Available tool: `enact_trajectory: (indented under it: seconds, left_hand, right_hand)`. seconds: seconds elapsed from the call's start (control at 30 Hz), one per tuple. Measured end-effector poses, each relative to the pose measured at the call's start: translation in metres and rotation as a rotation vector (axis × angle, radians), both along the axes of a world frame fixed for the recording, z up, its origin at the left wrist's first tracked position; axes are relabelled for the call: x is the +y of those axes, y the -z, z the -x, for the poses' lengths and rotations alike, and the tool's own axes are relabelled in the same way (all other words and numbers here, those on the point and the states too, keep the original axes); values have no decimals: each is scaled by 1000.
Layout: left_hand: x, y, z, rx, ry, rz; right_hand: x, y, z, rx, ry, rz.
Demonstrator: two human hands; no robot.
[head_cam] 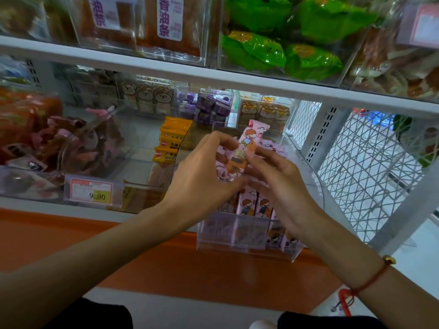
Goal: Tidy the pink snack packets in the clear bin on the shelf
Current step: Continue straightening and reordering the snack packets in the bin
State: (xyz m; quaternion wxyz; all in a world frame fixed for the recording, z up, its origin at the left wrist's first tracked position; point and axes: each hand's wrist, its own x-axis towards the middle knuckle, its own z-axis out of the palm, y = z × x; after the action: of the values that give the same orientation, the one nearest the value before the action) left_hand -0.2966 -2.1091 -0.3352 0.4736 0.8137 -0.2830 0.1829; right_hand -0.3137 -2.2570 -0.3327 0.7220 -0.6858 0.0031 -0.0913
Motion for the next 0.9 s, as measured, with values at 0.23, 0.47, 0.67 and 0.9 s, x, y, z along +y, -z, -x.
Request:
enact_trajectory:
  seconds: [0.23,0.47,0.67,0.9]
  left_hand:
    - [2,0,-6,61,99,5]
    - [-1,5,-7,-50,37,-86]
    - [-4,0,-9,101,135,-40]
    - [-6,-5,-4,492,194,72]
  right_hand:
    - [-10,-7,1,-53,-71,9]
    - [-8,-2,3,-143,147,137]
    - [-11,-6,2,-128,139,150]
    - [-18,-4,1,121,9,59]
